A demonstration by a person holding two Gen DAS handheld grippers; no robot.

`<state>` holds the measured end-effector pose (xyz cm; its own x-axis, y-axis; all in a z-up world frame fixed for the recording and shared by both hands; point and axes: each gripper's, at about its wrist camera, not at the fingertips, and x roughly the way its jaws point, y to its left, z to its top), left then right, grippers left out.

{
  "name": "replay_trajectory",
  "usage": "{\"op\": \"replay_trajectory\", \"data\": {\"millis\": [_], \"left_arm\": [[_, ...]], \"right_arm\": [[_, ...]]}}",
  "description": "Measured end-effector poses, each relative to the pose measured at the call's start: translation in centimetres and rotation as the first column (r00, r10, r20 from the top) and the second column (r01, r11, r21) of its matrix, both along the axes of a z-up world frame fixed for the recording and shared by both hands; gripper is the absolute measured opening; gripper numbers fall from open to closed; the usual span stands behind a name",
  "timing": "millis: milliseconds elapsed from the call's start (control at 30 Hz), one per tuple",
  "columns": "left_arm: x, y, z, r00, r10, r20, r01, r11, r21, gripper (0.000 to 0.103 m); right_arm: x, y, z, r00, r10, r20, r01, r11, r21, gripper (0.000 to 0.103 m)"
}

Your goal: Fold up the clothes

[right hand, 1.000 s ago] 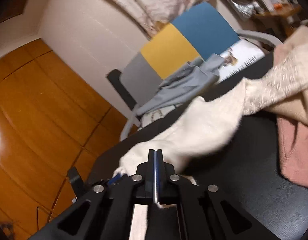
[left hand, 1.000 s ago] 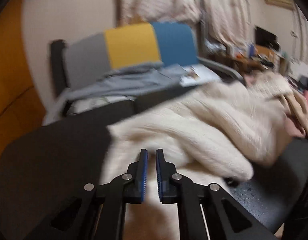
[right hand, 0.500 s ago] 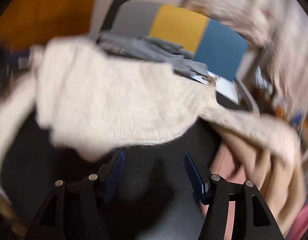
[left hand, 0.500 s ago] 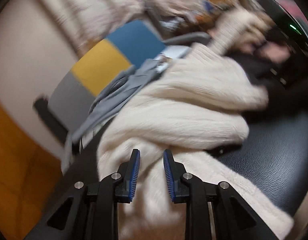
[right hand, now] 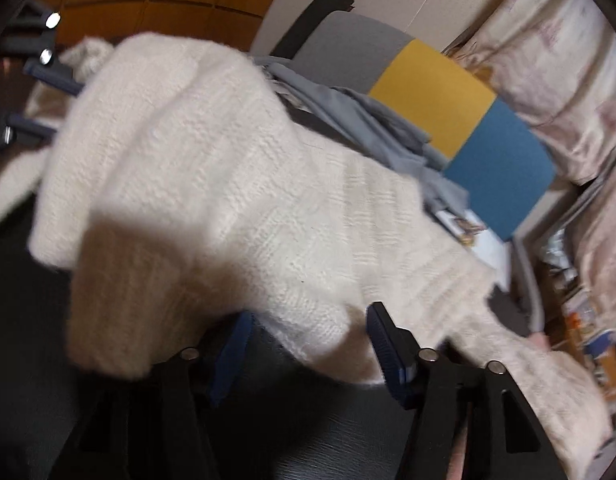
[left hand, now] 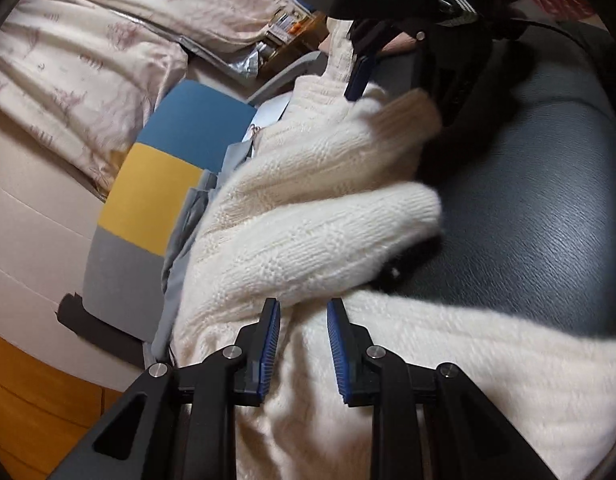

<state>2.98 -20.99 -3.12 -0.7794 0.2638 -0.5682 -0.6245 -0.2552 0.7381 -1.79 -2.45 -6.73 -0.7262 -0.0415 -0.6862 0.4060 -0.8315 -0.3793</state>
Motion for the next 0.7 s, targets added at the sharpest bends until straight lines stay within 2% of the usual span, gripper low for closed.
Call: {"op": "replay_trajectory", "data": {"millis": [67, 133, 200, 267, 300, 333, 400, 467, 533, 600, 700], "left_arm": [[0.3, -0.4, 0.1, 1.0, -0.014, -0.007, 0.014, 1.0, -0.005, 0.026], [0.2, -0.3, 0.0, 1.0, -0.017, -0.019, 0.017, 1.0, -0.013, 0.026], [-0.3, 0.8, 0.2, 1.0, -0.011, -0.022, 0.011, 1.0, 0.01, 0.026], [-0.9, 2.0, 0.5, 1.0, -0.005, -0.017, 0.006, 0.999, 0.041, 0.026], [-1.2, 2.7, 0.3, 1.0, -0.001, -0.01, 0.001, 0.999, 0.046, 0.026], [-1.7, 3.3, -0.2, 1.0, 0.005, 0.0, -0.005, 0.999, 0.042, 0.026], [-2.6, 4.5, -1.0, 0.999, 0.026, 0.026, -0.027, 0.998, 0.049, 0.026], [-3.7, 5.0, -0.9, 0.995, 0.073, 0.069, -0.079, 0.992, 0.094, 0.023], [-4.6, 4.2, 0.5, 0.981, 0.107, 0.159, -0.139, 0.968, 0.207, 0.015], [-5.3, 3.1, 2.4, 0.957, 0.124, 0.264, -0.21, 0.921, 0.329, 0.012], [-5.2, 1.2, 4.3, 0.94, 0.145, 0.308, -0.276, 0.856, 0.438, 0.005]], "right_arm": [[0.9, -0.6, 0.1, 0.998, 0.059, 0.004, -0.059, 0.998, 0.001, 0.066], [1.4, -1.0, -0.3, 0.996, 0.081, -0.033, -0.079, 0.995, 0.054, 0.086], [1.7, -1.3, -0.5, 0.994, 0.084, -0.071, -0.078, 0.993, 0.09, 0.09], [0.8, -1.2, -0.2, 0.997, 0.064, -0.046, -0.062, 0.997, 0.041, 0.09], [0.3, -1.0, -0.1, 0.998, 0.054, -0.023, -0.054, 0.998, 0.012, 0.084], [-0.3, -0.9, 0.1, 0.998, 0.051, 0.021, -0.05, 0.998, -0.043, 0.058], [-1.3, -0.7, 0.3, 0.995, 0.037, 0.092, -0.024, 0.99, -0.135, 0.016], [-1.8, -0.6, 0.4, 0.993, 0.004, 0.12, 0.018, 0.984, -0.177, 0.012], [-1.4, 0.2, 1.6, 0.993, -0.032, 0.111, 0.062, 0.961, -0.27, 0.011], [-0.8, 1.4, 3.1, 0.992, -0.072, 0.1, 0.103, 0.928, -0.358, 0.01], [0.3, 3.5, 5.8, 0.991, -0.105, 0.08, 0.131, 0.835, -0.535, 0.01]]}}
